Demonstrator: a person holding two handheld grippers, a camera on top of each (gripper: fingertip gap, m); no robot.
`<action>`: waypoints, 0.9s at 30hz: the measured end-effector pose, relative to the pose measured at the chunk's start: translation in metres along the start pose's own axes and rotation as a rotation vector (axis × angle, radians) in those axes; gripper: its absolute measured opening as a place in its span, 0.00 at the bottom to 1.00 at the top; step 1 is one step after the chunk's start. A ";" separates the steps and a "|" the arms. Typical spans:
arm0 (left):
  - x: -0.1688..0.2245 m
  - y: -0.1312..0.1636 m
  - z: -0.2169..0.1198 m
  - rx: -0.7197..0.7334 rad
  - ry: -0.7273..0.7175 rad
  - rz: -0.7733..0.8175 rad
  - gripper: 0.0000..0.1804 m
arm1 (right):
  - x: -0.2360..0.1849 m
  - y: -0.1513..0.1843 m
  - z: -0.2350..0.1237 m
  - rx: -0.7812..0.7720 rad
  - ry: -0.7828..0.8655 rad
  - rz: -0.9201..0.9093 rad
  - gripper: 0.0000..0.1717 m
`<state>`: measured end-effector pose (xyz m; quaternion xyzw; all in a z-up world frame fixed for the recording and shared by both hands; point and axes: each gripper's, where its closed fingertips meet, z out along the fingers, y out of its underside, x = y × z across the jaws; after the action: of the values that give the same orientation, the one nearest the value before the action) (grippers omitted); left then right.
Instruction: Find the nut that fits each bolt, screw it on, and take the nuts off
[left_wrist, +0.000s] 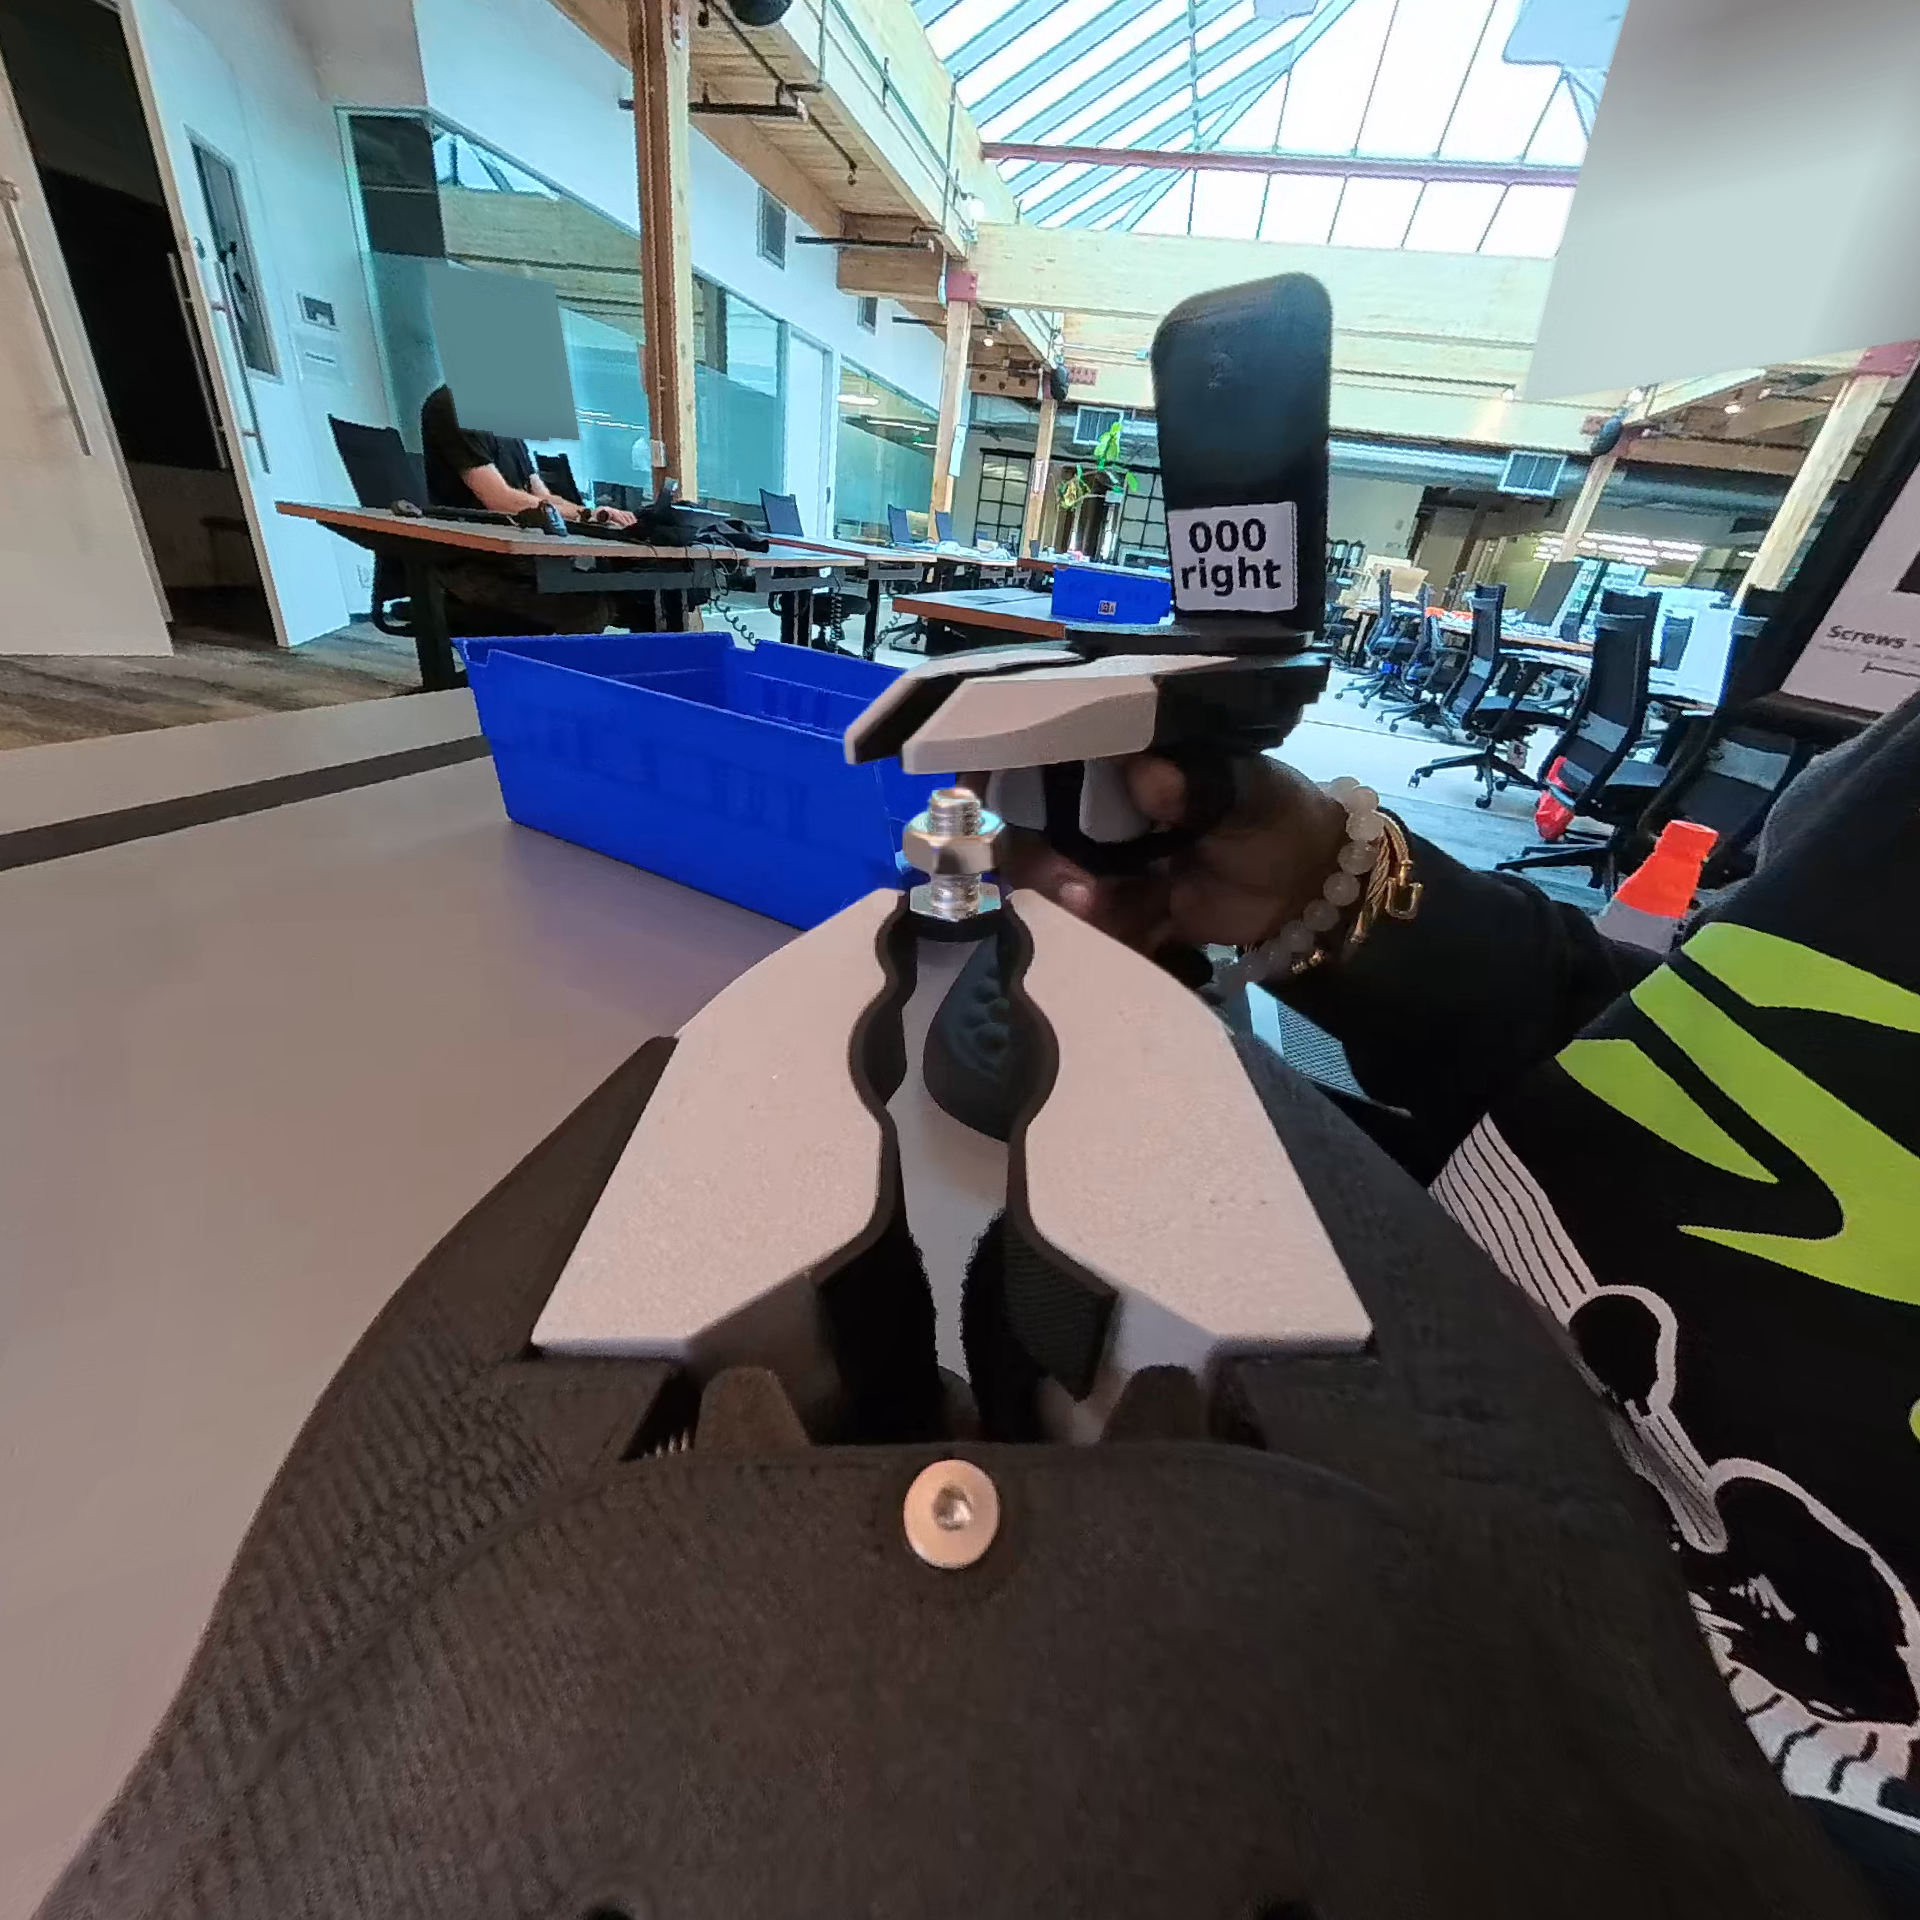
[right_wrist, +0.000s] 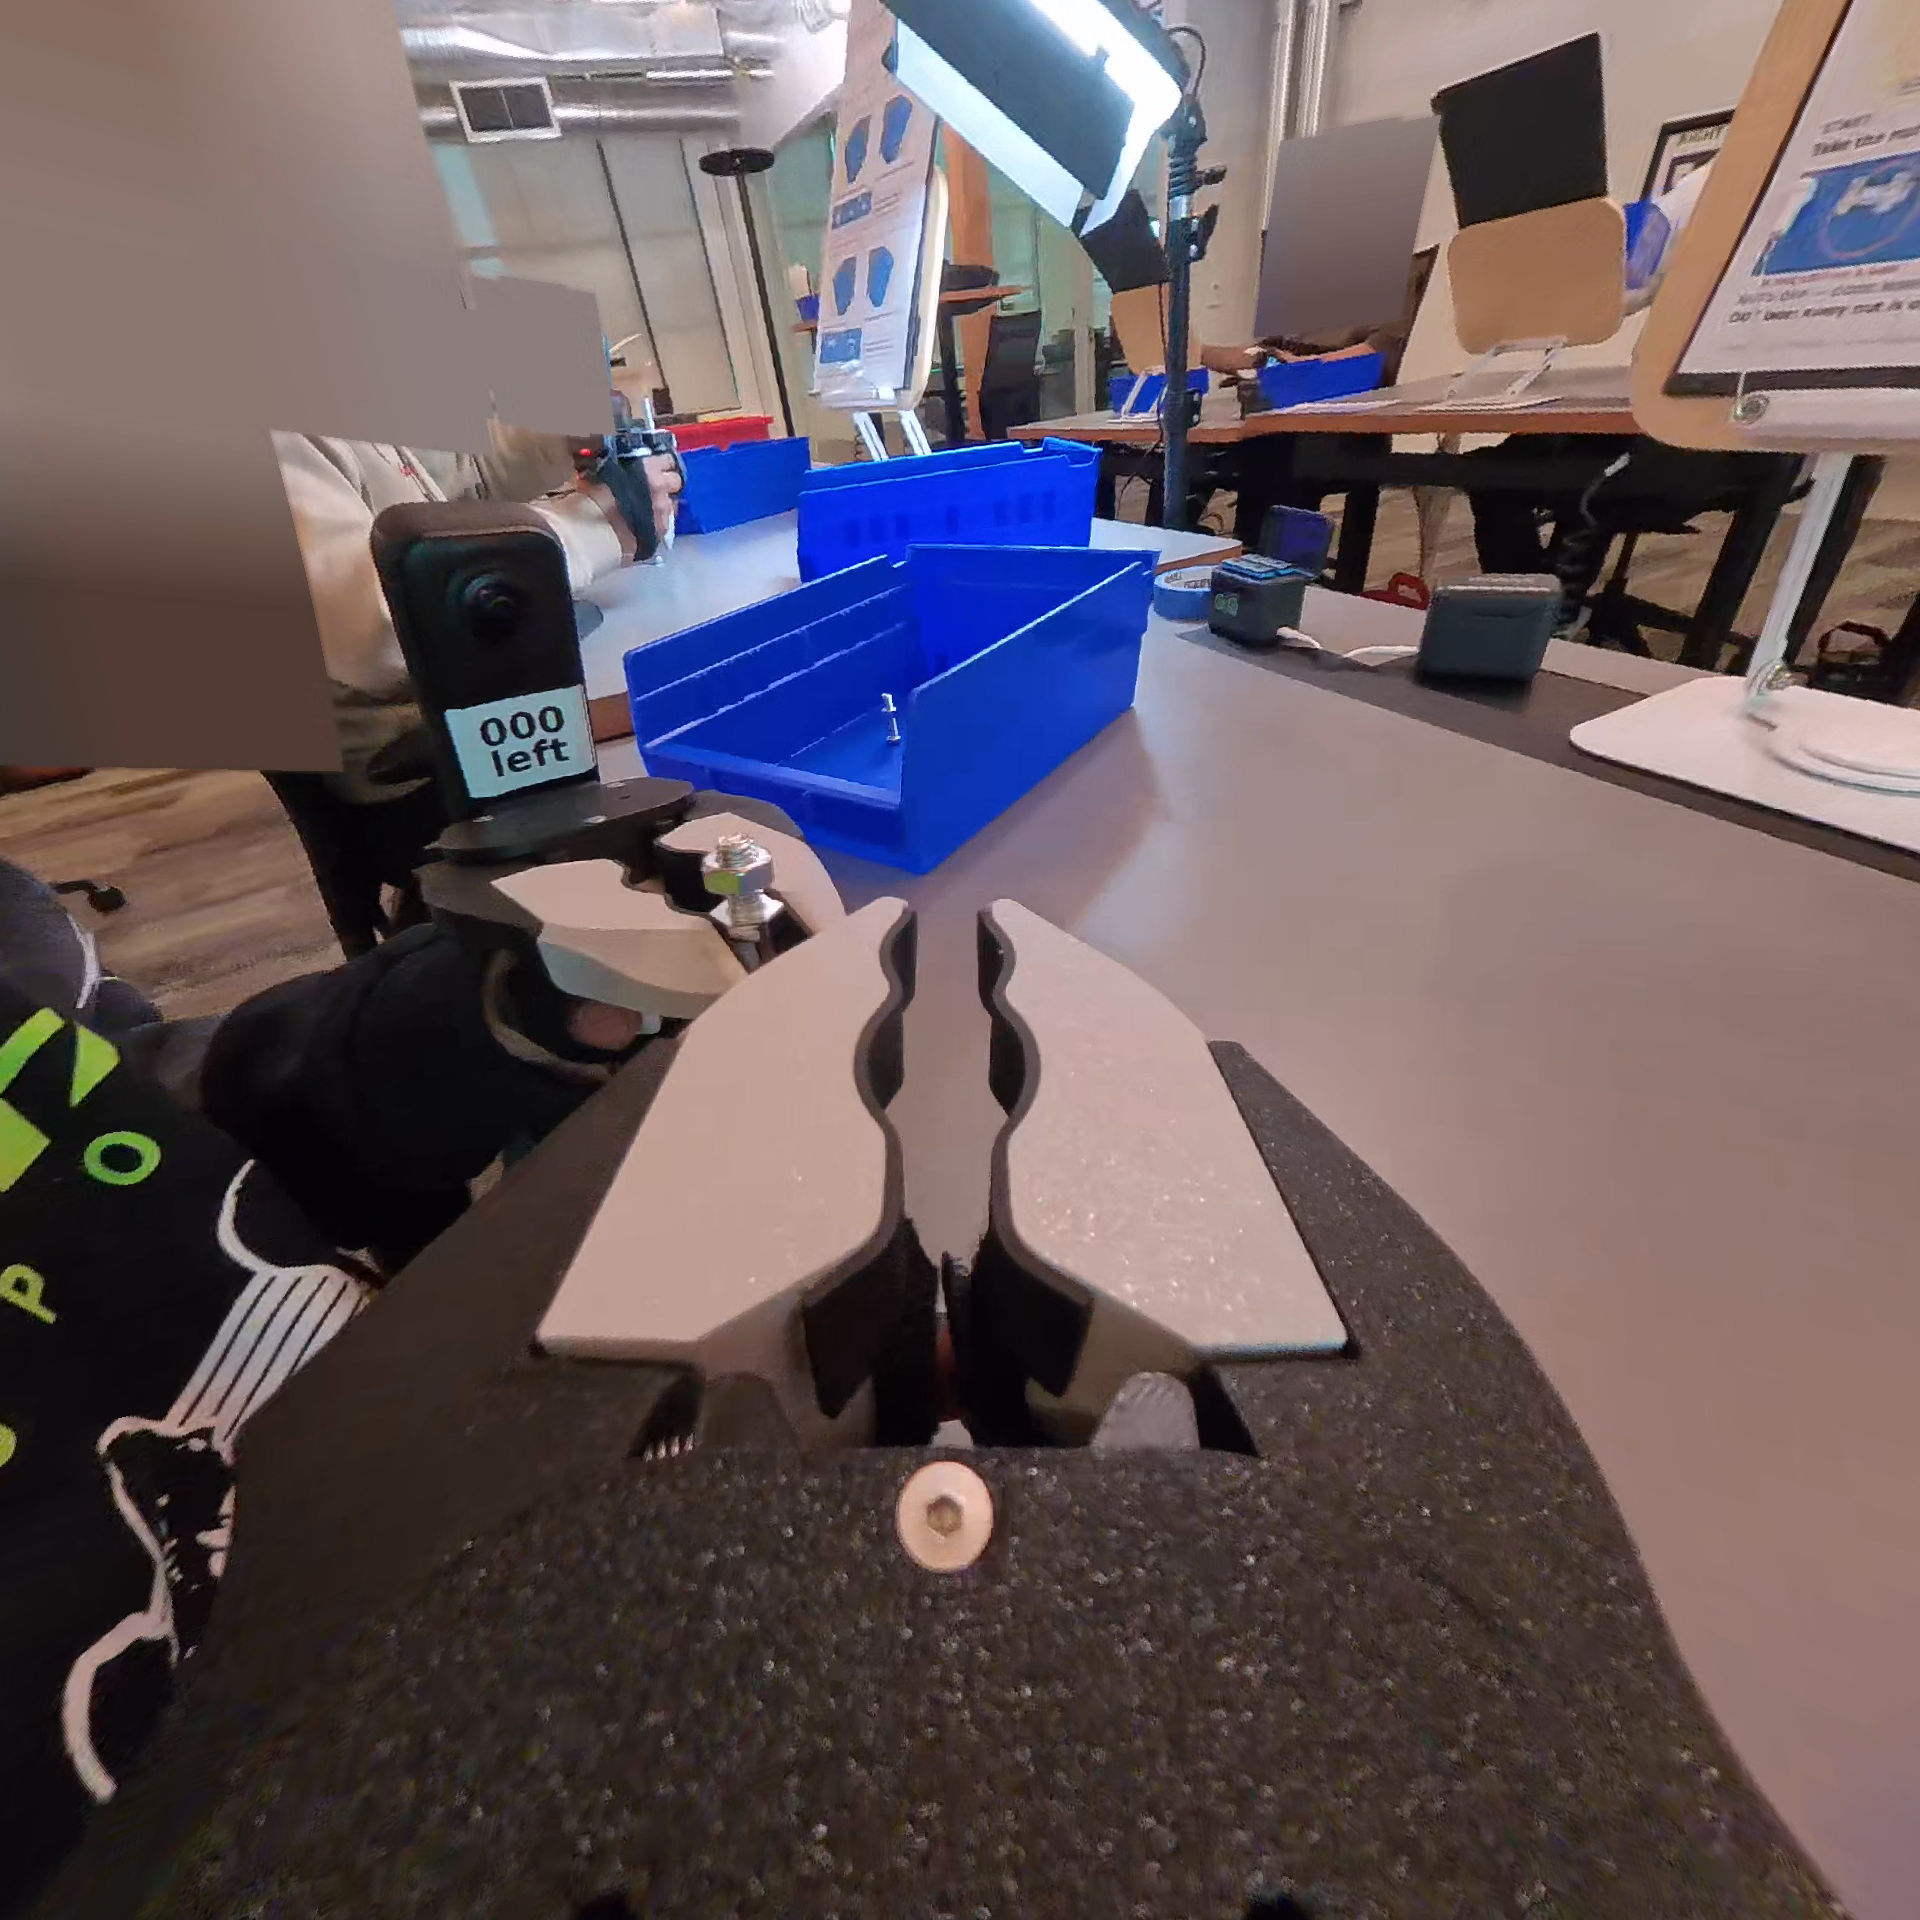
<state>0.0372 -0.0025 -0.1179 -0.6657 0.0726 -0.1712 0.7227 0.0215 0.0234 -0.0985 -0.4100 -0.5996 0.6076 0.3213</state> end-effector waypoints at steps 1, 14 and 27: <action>0.000 0.000 0.000 -0.002 0.000 0.003 0.08 | -0.002 0.000 0.000 0.000 -0.011 0.002 0.07; 0.003 0.004 0.001 -0.026 0.007 0.029 0.08 | -0.042 0.009 0.039 -0.031 -0.167 -0.034 0.30; 0.005 0.004 0.000 -0.019 0.030 0.021 0.08 | -0.014 0.007 0.010 0.004 -0.074 -0.011 0.14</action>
<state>0.0423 -0.0036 -0.1212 -0.6691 0.0920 -0.1726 0.7170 0.0197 0.0057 -0.1043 -0.3834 -0.6120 0.6219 0.3030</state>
